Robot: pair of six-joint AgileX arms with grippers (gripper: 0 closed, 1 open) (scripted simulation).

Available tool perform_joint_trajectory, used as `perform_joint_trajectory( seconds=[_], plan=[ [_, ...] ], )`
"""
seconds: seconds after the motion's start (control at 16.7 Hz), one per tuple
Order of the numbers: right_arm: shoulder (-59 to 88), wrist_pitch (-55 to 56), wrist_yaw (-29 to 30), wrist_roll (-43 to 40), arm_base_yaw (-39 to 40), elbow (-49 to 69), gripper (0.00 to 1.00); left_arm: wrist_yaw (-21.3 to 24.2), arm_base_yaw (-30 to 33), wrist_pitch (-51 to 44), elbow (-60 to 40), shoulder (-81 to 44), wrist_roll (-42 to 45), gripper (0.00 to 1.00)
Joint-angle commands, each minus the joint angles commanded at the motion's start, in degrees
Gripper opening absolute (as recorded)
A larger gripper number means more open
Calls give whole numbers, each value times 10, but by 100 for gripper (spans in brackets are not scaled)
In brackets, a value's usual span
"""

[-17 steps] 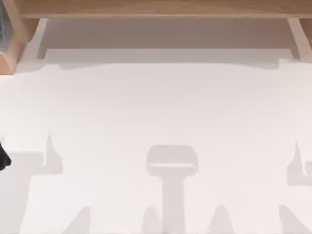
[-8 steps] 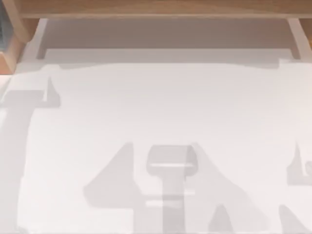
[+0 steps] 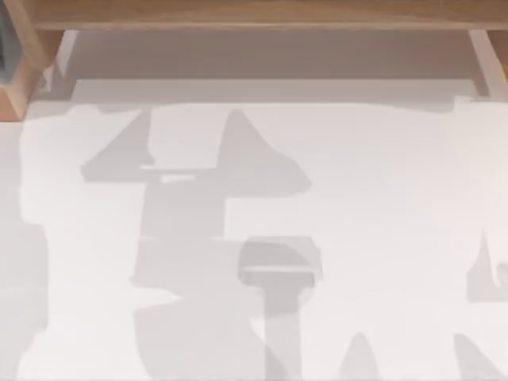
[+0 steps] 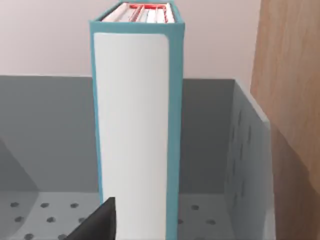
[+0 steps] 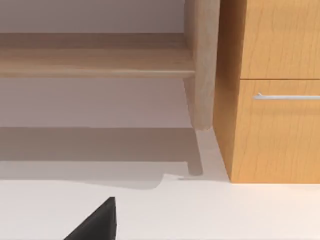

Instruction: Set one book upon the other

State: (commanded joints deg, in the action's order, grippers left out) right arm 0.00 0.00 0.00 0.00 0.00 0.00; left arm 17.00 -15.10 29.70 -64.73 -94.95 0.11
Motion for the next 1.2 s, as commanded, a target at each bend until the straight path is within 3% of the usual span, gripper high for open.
perform_joint_trajectory(
  seconds=[0.36, 0.78, 1.2],
  plan=[
    [0, 0, 0, 0, 0, 0, 100, 29, -26, 51, -111, -164, 0, 100],
    [0, 0, 0, 0, 0, 0, 100, 30, -25, 53, -120, -175, 0, 100],
    [0, 0, 0, 0, 0, 0, 100, 20, -19, 22, -202, -226, 0, 100]
  ],
)
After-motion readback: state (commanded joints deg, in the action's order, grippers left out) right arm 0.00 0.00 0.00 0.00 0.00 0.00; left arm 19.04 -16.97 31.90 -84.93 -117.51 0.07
